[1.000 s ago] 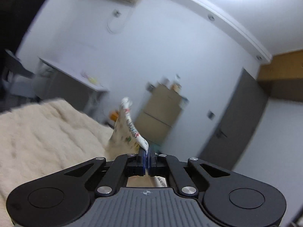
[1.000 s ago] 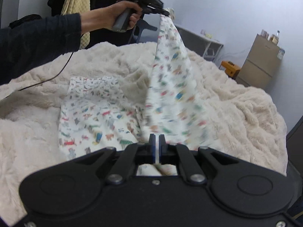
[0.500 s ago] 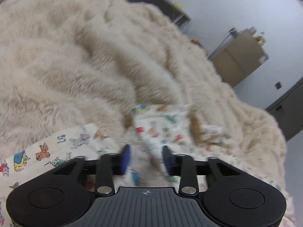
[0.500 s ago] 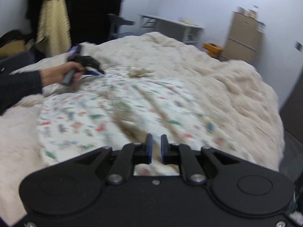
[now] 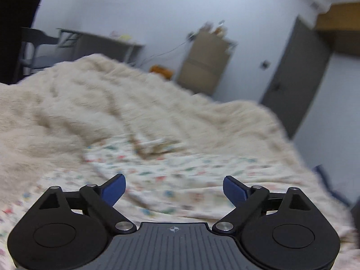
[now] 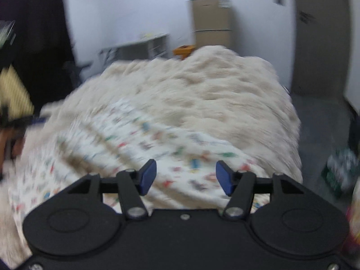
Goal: Fold clothes
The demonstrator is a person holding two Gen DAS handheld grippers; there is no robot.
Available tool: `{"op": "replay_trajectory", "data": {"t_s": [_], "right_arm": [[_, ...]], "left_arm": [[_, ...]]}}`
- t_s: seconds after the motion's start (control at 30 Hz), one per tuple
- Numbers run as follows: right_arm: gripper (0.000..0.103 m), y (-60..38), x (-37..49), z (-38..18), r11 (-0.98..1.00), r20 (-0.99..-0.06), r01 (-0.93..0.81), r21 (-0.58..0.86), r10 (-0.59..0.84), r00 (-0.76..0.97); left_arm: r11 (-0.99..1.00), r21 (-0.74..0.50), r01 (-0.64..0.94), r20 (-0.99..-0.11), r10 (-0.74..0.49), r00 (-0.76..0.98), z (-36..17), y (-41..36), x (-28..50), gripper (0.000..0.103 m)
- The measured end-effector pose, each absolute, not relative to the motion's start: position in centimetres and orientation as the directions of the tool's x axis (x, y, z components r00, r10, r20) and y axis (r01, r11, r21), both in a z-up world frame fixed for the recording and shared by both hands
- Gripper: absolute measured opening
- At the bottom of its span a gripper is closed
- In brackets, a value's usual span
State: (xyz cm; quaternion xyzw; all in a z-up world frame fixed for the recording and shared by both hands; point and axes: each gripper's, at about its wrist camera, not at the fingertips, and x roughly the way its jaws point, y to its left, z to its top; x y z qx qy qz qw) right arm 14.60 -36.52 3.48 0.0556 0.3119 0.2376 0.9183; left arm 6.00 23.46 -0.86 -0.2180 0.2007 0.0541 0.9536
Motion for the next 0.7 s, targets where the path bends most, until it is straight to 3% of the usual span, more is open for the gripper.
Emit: {"op": "replay_trajectory", "data": {"t_s": [0.23,0.4,0.47,0.57,0.7], "right_arm": [[0.062,-43.5,18.3,-1.4,0.869,-0.562,-0.196,0.453,0.450,0.694],[0.062,-45.7,20.4,-6.1,0.796,-0.563,-0.109,0.596,0.510,0.650],[0.056,-45.5,21.1,-6.8,0.755,-0.531,-0.110,0.647,0.549,0.645],[0.029,-44.9,22.0,-6.5,0.736,-0.505,-0.134,0.663,0.572,0.647],[0.018,-44.2,23.4,-3.3,0.749,-0.448,-0.187,0.636,0.556,0.700]], "left_arm": [[0.959,-0.281,0.030,-0.314,-0.121,0.942,3.3,16.9,5.4,0.097],[0.967,-0.244,0.068,-0.379,-0.160,0.911,1.4,14.2,7.5,0.097],[0.965,-0.243,0.100,-0.402,-0.194,0.895,0.6,12.8,8.4,0.097],[0.955,-0.230,0.190,-0.405,-0.271,0.873,0.3,10.7,8.8,0.097],[0.931,-0.194,0.311,-0.399,-0.364,0.842,0.5,8.1,8.8,0.097]]}}
